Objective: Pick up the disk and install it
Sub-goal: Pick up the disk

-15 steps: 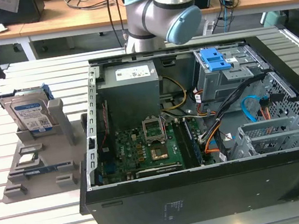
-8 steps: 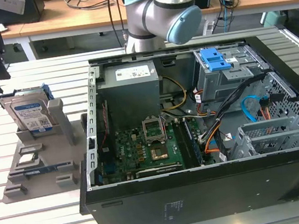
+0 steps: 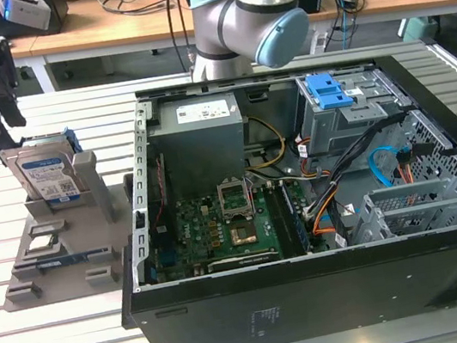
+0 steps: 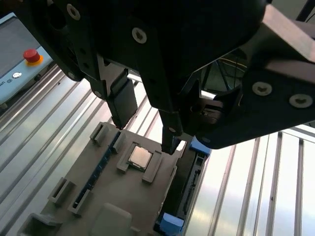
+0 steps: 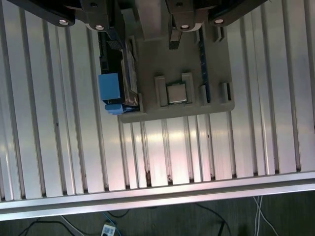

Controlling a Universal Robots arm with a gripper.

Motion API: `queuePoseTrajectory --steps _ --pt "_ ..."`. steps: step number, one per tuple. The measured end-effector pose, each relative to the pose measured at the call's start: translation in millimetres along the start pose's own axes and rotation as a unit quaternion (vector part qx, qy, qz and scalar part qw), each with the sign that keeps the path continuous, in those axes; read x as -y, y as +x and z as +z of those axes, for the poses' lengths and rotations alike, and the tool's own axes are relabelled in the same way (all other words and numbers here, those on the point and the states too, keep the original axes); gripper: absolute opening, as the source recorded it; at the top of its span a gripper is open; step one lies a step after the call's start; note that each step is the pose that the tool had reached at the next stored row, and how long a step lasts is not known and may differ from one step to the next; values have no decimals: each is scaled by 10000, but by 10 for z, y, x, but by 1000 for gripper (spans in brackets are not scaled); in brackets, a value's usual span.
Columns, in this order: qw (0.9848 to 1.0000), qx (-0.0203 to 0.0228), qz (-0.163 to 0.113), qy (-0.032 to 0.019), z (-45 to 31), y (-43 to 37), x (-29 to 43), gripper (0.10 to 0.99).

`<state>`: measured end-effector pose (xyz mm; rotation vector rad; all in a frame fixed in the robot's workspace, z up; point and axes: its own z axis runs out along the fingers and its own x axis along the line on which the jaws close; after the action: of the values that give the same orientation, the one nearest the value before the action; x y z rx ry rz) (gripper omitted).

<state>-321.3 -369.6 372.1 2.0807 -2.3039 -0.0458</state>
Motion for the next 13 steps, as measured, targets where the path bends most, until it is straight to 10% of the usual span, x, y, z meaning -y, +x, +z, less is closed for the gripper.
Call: queuePoseTrajectory --steps 13 --pt "10000 0 0 0 69 -9 87 482"
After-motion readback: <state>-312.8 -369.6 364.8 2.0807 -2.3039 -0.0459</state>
